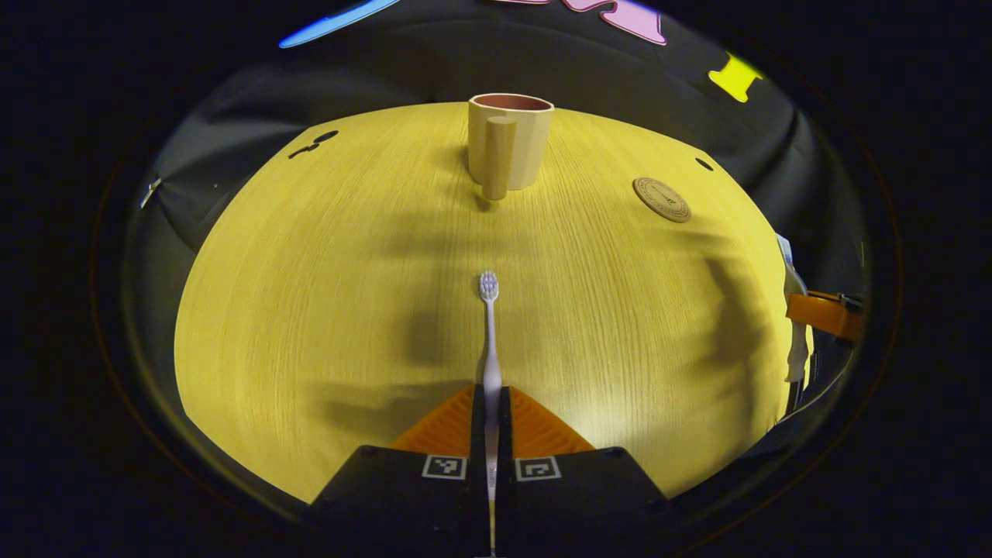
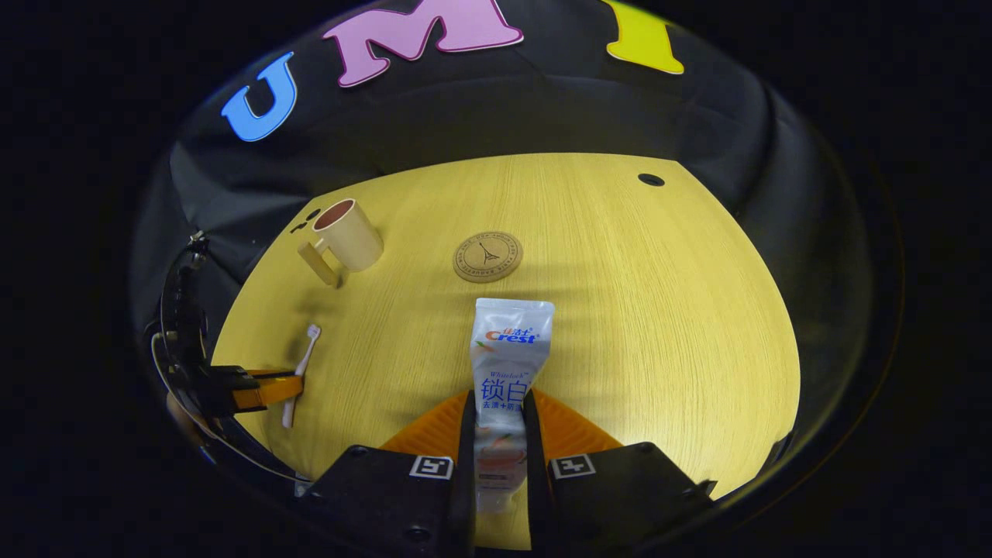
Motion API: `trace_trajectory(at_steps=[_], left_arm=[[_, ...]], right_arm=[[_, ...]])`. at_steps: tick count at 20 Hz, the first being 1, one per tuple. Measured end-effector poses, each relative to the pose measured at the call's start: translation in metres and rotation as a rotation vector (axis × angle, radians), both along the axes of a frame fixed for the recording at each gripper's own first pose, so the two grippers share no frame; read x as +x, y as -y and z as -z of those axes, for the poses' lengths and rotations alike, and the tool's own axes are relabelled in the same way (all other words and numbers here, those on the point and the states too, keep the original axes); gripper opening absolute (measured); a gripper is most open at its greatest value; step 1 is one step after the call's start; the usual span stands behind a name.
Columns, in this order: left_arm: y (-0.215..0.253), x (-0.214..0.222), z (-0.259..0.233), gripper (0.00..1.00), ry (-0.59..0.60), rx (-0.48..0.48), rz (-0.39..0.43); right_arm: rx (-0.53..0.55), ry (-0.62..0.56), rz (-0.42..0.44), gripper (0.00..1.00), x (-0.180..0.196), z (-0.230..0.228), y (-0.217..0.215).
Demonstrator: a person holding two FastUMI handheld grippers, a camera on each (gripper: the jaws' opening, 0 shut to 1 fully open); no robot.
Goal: Put the toothbrush and toothpaste on the desktop into the cup, then pick up the cup and place it on the coaster on the desktop.
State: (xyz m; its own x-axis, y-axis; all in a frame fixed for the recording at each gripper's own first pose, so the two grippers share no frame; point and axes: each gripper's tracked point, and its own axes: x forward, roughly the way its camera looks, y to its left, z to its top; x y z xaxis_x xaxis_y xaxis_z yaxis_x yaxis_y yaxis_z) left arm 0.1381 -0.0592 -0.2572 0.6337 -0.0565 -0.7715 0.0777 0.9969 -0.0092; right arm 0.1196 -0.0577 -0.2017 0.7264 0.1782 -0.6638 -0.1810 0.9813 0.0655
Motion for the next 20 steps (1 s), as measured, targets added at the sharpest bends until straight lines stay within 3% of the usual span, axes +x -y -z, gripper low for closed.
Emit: trace_trajectory(at_steps=[9, 12, 16, 20], left_arm=[[0.008, -0.004, -0.012, 0.07, 0.072, -0.099, -0.043], [0.006, -0.008, -0.032, 0.06, 0.132, -0.141, -0.069], [0.013, -0.013, -0.069, 0.06, 0.242, -0.237, -0.044], [0.002, -0.021, -0.1, 0.06, 0.338, -0.207, -0.03]], right_arm=[[0.016, 0.13, -0.078, 0.3, 0.047, -0.057, -0.043], [0.042, 0.187, -0.109, 0.31, 0.062, -0.082, -0.07], [0.064, 0.257, -0.178, 0.3, 0.084, -0.114, -0.111], [0.094, 0.374, -0.206, 0.3, 0.113, -0.151, -0.154]])
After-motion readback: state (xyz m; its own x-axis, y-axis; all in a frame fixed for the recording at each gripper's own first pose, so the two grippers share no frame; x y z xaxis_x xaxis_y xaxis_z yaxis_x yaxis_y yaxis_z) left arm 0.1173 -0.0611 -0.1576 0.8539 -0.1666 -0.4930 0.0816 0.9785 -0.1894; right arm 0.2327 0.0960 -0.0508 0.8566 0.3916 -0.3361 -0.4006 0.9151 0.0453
